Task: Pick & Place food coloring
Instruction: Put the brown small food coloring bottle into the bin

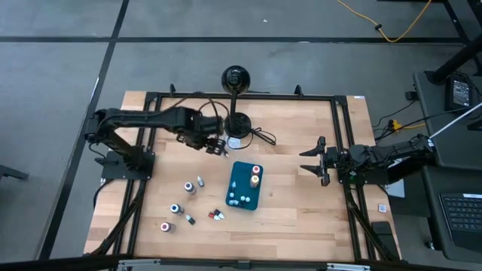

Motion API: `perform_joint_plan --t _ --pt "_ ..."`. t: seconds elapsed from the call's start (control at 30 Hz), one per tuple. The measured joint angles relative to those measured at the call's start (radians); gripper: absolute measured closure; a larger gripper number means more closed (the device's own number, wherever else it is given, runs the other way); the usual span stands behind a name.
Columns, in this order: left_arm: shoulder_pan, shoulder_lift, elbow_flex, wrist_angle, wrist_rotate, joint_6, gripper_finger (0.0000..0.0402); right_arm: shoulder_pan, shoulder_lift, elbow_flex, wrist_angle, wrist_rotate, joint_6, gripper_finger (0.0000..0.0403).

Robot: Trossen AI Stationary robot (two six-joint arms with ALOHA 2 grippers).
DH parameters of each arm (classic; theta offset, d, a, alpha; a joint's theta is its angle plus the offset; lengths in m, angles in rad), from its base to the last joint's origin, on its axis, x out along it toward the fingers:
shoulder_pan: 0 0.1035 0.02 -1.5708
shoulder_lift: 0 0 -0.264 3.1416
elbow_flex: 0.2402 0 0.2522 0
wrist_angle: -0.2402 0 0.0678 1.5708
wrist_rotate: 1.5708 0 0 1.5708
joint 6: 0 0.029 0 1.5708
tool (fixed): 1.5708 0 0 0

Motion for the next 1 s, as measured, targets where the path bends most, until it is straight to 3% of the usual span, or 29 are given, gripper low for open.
perform_joint_plan --t 0.3,0.73,1.0 --pt "0.141 0.060 -0.091 -0.032 0.226 -0.134 0.0177 0.000 0.000 0.000 0.000 0.000 0.000 0.0179" --pt "0.153 0.059 -0.290 0.105 0.428 -0.403 0.0170 0.000 0.000 0.000 0.000 0.000 0.000 0.0179" --pt "0.146 0.059 -0.412 0.295 0.450 -0.526 0.0173 0.000 0.000 0.000 0.000 0.000 0.000 0.0179"
